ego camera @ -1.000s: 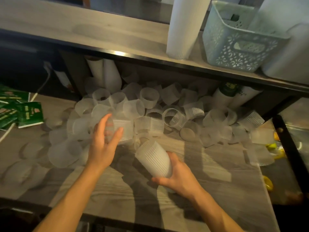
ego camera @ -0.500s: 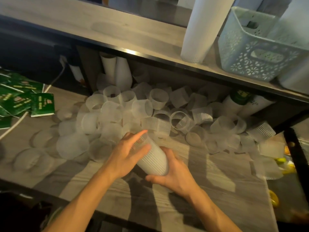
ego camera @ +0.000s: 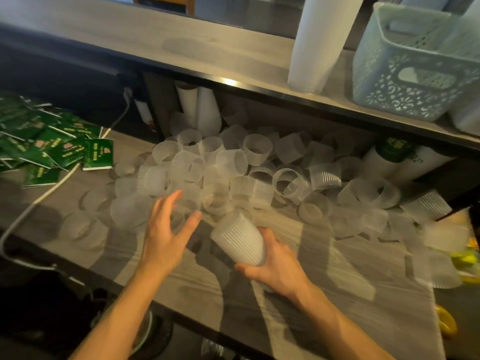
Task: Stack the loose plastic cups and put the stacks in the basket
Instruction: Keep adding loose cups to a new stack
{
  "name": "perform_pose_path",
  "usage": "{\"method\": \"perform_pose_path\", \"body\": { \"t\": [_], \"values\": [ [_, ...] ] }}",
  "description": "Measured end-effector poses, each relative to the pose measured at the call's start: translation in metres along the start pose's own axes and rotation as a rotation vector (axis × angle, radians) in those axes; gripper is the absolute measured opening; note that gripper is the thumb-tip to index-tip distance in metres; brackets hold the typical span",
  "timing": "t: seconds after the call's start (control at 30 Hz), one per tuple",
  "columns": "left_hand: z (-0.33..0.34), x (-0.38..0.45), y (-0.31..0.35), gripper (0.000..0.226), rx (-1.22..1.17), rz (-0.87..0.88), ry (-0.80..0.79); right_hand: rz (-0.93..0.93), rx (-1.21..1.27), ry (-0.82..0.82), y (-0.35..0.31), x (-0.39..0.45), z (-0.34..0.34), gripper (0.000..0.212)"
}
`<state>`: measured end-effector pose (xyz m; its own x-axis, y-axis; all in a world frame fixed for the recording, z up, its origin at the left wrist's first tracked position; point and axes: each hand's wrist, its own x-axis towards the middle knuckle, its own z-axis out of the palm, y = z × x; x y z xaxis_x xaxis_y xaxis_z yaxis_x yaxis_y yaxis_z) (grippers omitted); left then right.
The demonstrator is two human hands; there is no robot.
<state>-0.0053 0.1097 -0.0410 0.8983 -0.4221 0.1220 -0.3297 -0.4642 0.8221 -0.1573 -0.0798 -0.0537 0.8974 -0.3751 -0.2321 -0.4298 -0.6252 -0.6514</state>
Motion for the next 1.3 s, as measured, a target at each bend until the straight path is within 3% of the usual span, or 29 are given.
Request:
{"method": "perform_pose_path", "body": {
  "t": [0.07, 0.17, 0.3, 0.4, 0.57, 0.93, 1.1, 1.3],
  "values": [
    [-0.017, 0.002, -0.01, 0.079, 0.116, 0.002, 0.115, -0.001, -0.005, -0.027, 0.002, -0.002, 0.0, 0.084],
    [-0.039, 0.013, -0.033, 0.082, 0.517, -0.02, 0.203, -0.02, -0.023, -0.06, -0.001, -0.002, 0.0, 0.087],
    [-0.062, 0.034, -0.07, 0.112, 0.77, -0.179, -0.013, -0.016, -0.014, -0.046, -0.006, -0.005, -0.003, 0.089],
    [-0.077, 0.049, -0.09, 0.111, 0.85, -0.224, -0.173, 0.022, -0.024, -0.02, -0.008, -0.009, -0.005, 0.088],
    [-0.085, 0.062, -0.092, 0.084, 0.768, -0.105, -0.165, 0.068, 0.002, -0.008, -0.013, -0.01, 0.004, 0.089],
    [-0.089, 0.026, -0.044, 0.078, 0.121, -0.003, -0.066, 0.09, 0.054, -0.026, -0.022, -0.011, 0.015, 0.095],
    [-0.071, 0.015, -0.017, 0.058, -0.231, 0.049, -0.155, 0.019, 0.002, -0.037, -0.03, -0.013, 0.008, 0.097],
    [-0.046, 0.016, 0.002, 0.05, -0.294, 0.128, -0.403, -0.045, -0.079, 0.021, -0.033, -0.018, -0.005, 0.095]
  ]
}}
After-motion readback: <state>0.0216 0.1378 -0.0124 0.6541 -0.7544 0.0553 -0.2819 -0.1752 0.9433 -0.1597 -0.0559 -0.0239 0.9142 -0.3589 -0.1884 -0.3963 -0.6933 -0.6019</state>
